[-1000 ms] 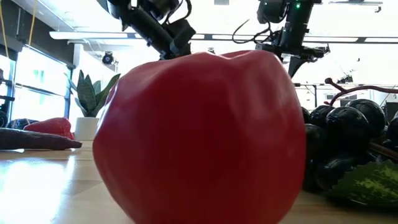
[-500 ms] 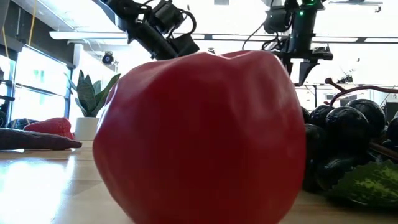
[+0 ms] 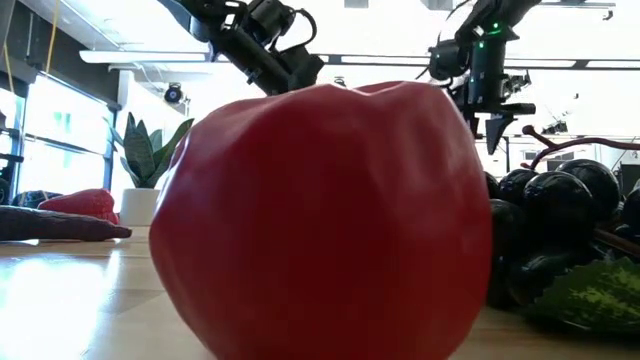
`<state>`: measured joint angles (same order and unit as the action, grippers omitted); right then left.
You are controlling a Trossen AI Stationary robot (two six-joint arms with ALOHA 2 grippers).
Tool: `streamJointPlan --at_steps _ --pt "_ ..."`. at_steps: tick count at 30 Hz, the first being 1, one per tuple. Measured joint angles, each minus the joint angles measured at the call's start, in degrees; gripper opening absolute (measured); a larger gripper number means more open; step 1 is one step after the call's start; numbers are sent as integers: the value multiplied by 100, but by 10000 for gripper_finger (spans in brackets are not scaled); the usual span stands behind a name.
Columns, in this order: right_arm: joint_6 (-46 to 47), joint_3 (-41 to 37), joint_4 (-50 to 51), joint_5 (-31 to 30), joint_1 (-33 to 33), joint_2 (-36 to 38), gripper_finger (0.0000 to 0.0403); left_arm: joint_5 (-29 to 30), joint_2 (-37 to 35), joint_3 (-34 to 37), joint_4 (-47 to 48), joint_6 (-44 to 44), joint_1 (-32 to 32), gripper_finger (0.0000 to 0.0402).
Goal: Build produce basket
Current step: Put the top cucumber into the wire basket
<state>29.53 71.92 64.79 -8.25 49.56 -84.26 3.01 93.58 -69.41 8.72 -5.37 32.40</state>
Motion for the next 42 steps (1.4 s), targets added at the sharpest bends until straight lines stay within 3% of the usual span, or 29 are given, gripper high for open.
streamJointPlan --at_steps 13,19,32,42 --pt "-251 0 -33 20 448 -718 197 -116 -3 -1192 935 165 51 214" --pt "-241 -2 -349 269 448 -1089 197 -121 -6 -1575 992 666 174 214" --pt "-93 -4 -820 374 448 -1866 197 -127 -7 -1634 998 651 541 214" --pt "158 -4 -1049 -242 457 -2232 197 -130 -8 -1634 993 820 673 214"
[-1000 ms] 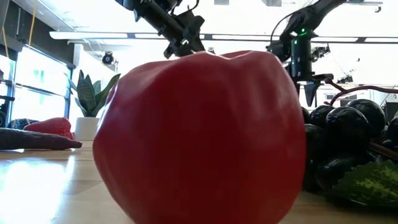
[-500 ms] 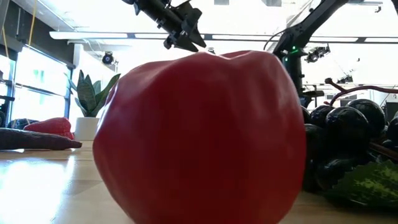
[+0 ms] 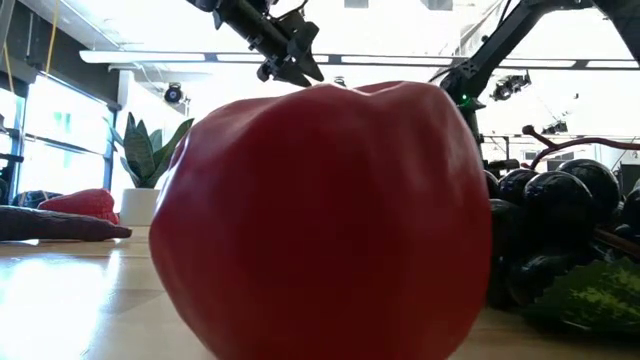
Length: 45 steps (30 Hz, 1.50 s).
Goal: Build produce basket
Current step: Put the top cucumber into the wire basket
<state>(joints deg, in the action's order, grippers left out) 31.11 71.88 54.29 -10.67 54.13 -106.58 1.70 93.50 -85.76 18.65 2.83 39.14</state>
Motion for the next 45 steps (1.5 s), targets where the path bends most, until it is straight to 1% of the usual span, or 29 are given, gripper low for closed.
streamJointPlan --at_steps 4,10,13,15,20,22,27,30,33,45 --pt "104 0 -162 -4 36 -172 197 -1 1 0 0 237 27 214" --pt "147 0 -207 1 66 -416 196 21 1 0 -27 338 101 214" --pt "147 0 -226 -5 66 -465 184 21 -1 0 -31 338 138 214" --pt "147 -1 -226 -6 66 -465 162 21 1 0 -28 341 142 214" --pt "-8 0 -232 -13 64 -464 76 19 1 0 -44 341 213 214" --pt "-83 0 -229 -18 63 -464 52 21 1 0 -41 341 255 214" --pt "-429 0 -172 -21 64 -428 51 21 1 0 -33 338 254 214" --pt "-536 0 -29 -139 64 -268 51 20 1 0 -24 334 249 214" --pt "-521 0 57 -286 66 -25 52 23 1 0 -6 334 251 214" --pt "-563 2 -93 -298 -92 1117 52 45 1 0 146 186 253 214"
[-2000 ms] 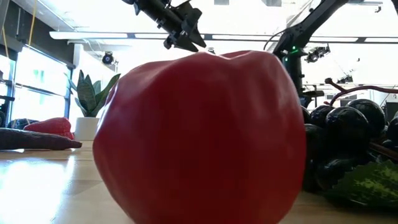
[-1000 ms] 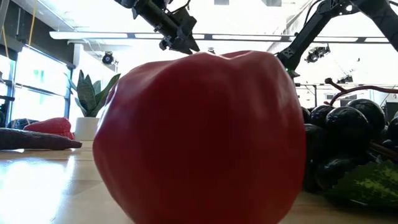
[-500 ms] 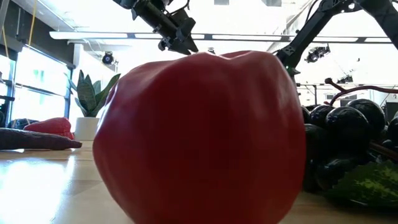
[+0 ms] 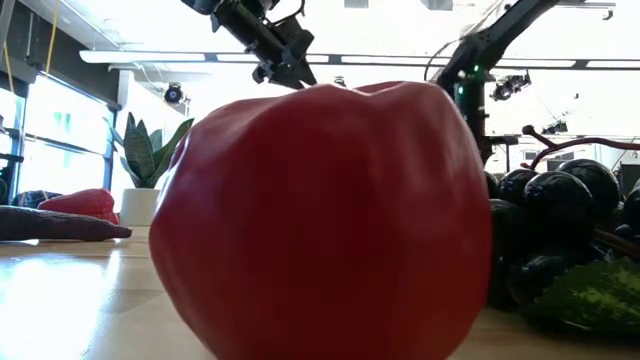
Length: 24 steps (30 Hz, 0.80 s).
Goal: Build produce basket
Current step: Put the top cucumber into the wire basket
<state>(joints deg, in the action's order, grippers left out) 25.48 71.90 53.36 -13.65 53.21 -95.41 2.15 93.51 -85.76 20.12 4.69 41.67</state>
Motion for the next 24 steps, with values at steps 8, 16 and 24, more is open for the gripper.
streamJointPlan --at_steps 8,16,24 --pt "129 2 -317 141 -510 952 52 0 0 0 223 -453 -27 214" --pt "425 2 -769 370 -1147 1516 52 -2 -12 -1 613 -472 -184 214" --pt "728 2 -1537 477 -1812 1549 53 82 -293 -4 1150 -495 -410 214"
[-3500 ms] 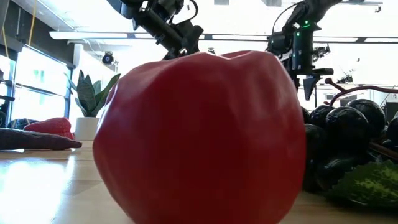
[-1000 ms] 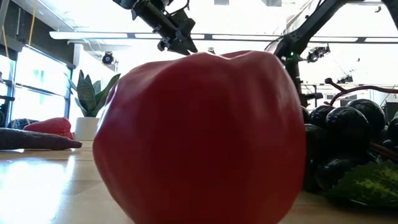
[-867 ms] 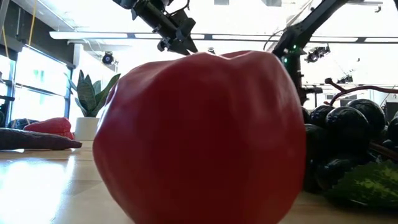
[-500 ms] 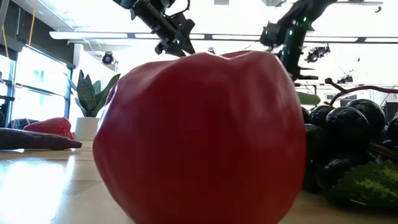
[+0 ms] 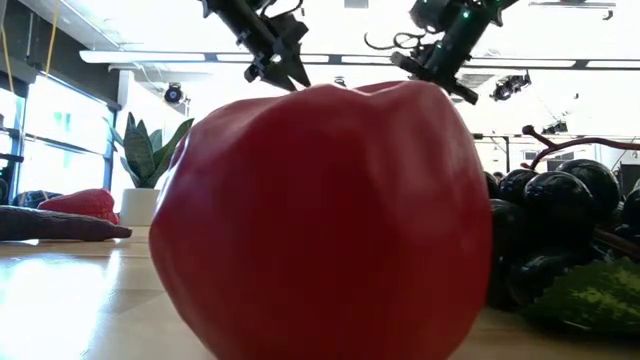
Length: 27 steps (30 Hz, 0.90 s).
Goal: Build produce basket
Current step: Put the top cucumber into the wire basket
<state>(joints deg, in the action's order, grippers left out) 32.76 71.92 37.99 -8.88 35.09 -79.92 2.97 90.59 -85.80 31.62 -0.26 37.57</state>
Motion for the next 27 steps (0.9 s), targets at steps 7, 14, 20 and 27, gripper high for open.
streamJointPlan --at_steps 7,14,20,27 --pt "497 0 -475 17 -416 0 53 242 -383 0 564 -106 -248 214" --pt "1230 0 -698 -337 -807 -2 53 240 -809 0 994 -13 -585 214" --pt "1668 0 -706 -820 -1185 -24 53 240 -1032 0 1405 -12 -884 214" --pt "2089 0 -701 -1232 -1587 -420 57 203 -1036 0 1735 -6 -1298 214"
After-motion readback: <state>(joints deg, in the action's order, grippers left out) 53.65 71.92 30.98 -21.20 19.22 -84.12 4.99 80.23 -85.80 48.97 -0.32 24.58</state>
